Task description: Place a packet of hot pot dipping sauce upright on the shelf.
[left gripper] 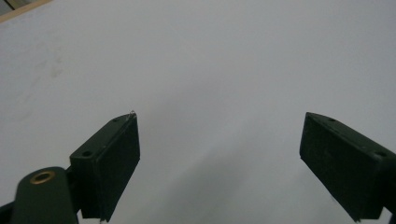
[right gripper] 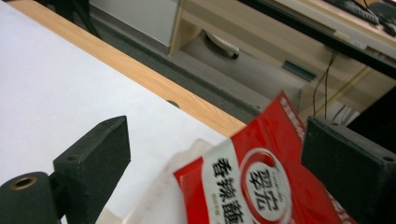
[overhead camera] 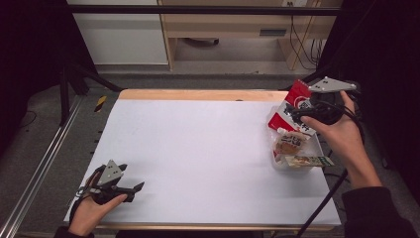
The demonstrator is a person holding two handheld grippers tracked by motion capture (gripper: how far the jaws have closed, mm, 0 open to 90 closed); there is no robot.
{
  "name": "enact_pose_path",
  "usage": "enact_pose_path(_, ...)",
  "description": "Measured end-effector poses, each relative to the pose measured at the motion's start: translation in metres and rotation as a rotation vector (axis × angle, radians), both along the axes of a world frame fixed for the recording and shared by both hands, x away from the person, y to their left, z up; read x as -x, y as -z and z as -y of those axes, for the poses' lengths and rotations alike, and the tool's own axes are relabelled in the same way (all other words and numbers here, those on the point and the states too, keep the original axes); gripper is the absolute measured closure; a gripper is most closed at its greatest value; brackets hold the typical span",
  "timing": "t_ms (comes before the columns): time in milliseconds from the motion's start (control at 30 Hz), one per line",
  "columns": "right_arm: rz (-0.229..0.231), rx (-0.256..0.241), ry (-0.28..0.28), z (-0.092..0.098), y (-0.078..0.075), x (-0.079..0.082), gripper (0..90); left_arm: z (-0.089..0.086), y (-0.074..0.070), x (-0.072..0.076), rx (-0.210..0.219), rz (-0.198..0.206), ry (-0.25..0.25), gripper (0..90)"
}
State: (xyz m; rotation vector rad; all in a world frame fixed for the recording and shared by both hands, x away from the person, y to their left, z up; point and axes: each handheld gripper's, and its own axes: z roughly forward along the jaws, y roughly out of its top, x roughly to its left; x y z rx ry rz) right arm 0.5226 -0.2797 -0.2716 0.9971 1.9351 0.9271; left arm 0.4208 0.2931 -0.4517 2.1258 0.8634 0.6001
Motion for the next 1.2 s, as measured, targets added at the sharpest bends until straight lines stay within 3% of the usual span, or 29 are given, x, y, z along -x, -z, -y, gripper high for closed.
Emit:
enact_pose_path(433, 0.002, -0.007, -0.101, -0.051, -0.003, 0.022, 6.0, -0.001, 0.0, 0.0, 0.006, 0.002, 0.0, 10.9)
enact_pose_path(933, 0.002, -0.045, -0.15, -0.071, -0.002, 0.046, 6.5, 0.0, 0.0, 0.001, 0.006, 0.003, 0.005, 10.4)
enact_pose_path(1200, -0.022, -0.062, -0.176, -0.08, 0.009, 0.058, 6.5, 0.0, 0.0, 0.001, 0.007, 0.003, 0.009, 10.1)
